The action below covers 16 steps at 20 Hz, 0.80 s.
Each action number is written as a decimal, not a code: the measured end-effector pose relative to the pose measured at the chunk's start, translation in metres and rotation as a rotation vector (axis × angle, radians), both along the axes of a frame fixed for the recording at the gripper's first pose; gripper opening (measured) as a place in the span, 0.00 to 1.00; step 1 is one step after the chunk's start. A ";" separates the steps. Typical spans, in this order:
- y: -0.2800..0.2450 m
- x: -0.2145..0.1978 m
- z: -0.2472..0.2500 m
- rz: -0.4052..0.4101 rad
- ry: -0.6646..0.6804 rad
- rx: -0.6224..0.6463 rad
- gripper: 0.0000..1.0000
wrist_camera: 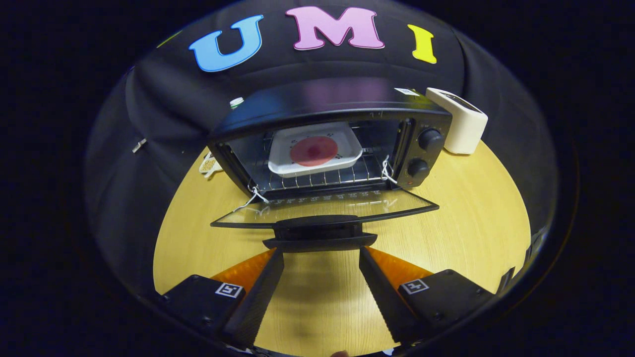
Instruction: Open the toaster oven, put the food inside, and close the toaster oven door.
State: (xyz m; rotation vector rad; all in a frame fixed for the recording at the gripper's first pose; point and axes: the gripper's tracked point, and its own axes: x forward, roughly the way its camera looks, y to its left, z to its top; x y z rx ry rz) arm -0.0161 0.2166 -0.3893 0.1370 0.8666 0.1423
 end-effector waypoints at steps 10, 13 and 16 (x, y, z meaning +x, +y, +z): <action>0.017 0.023 0.074 0.078 -0.251 0.005 0.99; 0.018 0.024 0.091 0.096 -0.323 -0.003 0.99; 0.012 0.026 0.105 0.101 -0.375 0.000 0.99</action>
